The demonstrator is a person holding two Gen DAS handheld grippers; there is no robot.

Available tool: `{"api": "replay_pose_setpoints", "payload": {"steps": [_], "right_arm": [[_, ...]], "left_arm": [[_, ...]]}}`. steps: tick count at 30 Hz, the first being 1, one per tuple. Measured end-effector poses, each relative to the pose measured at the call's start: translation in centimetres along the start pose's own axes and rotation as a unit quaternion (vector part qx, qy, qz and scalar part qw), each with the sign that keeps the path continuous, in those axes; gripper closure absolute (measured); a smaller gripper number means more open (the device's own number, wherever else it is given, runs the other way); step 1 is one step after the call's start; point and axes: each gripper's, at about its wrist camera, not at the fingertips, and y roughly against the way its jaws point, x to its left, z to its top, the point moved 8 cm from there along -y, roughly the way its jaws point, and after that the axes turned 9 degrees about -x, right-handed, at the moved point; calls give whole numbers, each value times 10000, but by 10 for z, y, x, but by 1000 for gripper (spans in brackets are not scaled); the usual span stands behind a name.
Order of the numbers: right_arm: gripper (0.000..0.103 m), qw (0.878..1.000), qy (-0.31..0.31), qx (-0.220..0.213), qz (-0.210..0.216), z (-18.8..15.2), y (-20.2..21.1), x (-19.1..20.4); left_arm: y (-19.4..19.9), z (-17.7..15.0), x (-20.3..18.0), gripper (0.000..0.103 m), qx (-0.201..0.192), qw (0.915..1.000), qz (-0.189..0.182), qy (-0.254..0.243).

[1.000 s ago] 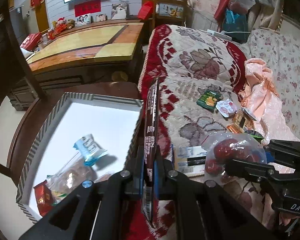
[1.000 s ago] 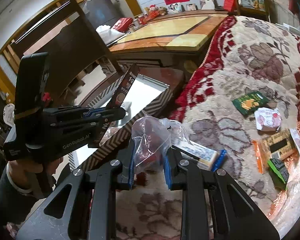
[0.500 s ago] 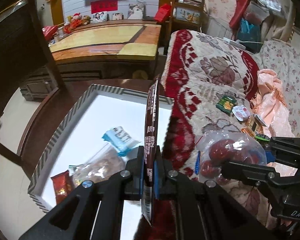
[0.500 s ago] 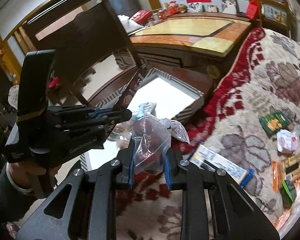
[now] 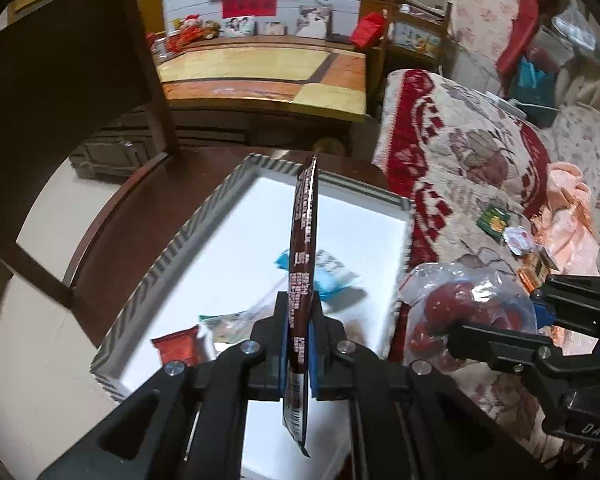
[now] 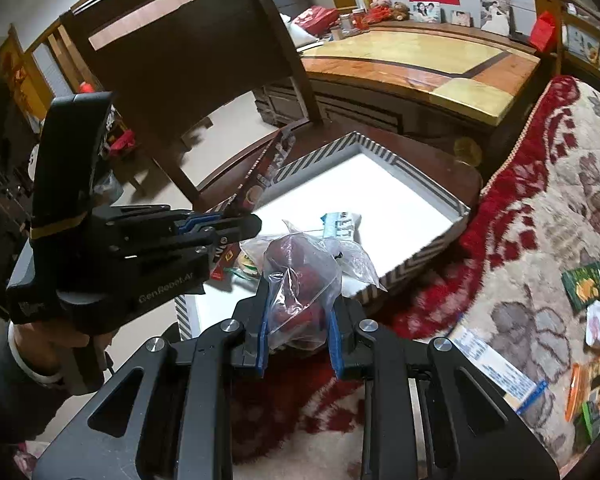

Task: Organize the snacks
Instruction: 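Carry the chocolate bar with the left tool while the right tool carries the date bag to the tray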

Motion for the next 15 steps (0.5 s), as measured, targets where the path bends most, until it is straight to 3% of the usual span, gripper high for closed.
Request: {"api": "replay_pose_setpoints", "payload": {"steps": [15], "right_arm": [[81,9980,20,624,-78,-5,-63,-7]], "left_arm": [[-33,-14,37,94,258,9986,313,329]]}}
